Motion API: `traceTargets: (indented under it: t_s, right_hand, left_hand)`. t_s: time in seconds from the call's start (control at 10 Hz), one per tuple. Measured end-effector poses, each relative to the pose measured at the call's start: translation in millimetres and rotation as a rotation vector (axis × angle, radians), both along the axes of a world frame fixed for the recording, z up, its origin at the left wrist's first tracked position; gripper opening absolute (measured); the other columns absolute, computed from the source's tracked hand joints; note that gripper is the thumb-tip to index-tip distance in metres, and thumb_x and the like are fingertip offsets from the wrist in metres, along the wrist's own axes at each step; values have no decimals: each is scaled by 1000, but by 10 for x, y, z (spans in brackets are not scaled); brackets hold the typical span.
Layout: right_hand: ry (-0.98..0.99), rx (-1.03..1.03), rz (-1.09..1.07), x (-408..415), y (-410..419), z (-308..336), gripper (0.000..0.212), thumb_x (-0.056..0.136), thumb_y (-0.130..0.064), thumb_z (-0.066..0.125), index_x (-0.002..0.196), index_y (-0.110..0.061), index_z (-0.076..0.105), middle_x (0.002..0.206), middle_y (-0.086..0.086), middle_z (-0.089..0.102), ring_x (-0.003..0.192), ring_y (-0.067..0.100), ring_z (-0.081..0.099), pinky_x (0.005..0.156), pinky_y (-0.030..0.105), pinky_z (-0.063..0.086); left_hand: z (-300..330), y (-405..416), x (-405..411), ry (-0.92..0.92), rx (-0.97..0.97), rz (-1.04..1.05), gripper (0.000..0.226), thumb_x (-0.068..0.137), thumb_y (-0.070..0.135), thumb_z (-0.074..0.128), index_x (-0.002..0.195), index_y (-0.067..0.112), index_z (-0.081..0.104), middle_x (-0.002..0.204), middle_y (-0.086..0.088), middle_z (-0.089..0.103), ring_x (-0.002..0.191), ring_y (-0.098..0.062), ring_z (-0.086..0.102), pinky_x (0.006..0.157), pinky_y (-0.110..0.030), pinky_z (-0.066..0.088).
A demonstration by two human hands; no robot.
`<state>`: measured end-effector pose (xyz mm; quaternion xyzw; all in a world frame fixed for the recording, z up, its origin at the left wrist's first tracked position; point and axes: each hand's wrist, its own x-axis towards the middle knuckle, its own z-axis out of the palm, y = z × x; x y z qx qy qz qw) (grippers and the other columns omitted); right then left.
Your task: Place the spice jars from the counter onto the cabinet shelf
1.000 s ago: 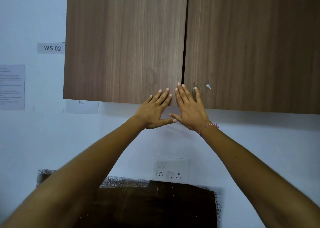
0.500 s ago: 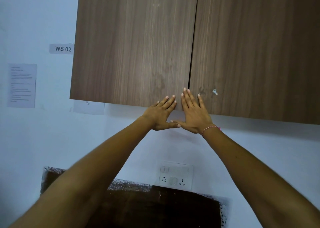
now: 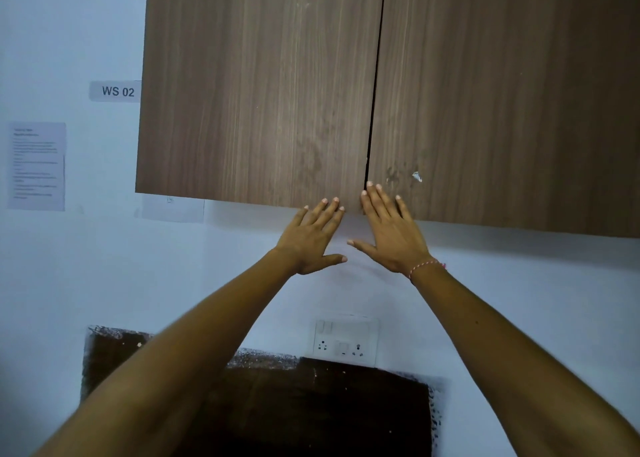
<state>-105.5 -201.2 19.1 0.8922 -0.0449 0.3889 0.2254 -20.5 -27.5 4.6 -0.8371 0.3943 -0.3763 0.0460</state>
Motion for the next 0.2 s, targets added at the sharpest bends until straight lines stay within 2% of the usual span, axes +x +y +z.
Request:
traceTargets:
  t_s: [0.1, 0.2]
  right_hand:
    - [-141, 114, 0, -279, 39, -227, 86, 87, -66, 19, 148, -10, -5, 158, 10, -6, 146, 25, -6, 117, 42, 0]
    - [-275, 231, -30, -619, 196, -435, 86, 85, -66, 12, 148, -9, 0, 158, 11, 1, 146, 27, 0, 117, 41, 3]
  left_hand:
    - [-231, 121, -169, -22, -211, -84, 85, 88, 67, 18, 148, 15, -12, 159, -7, -13, 146, -23, -14, 117, -37, -7]
    - [-468, 290, -397, 35, -375, -109, 81, 83, 68, 6, 143, 19, -19, 158, -8, -16, 142, -22, -21, 115, -34, -9]
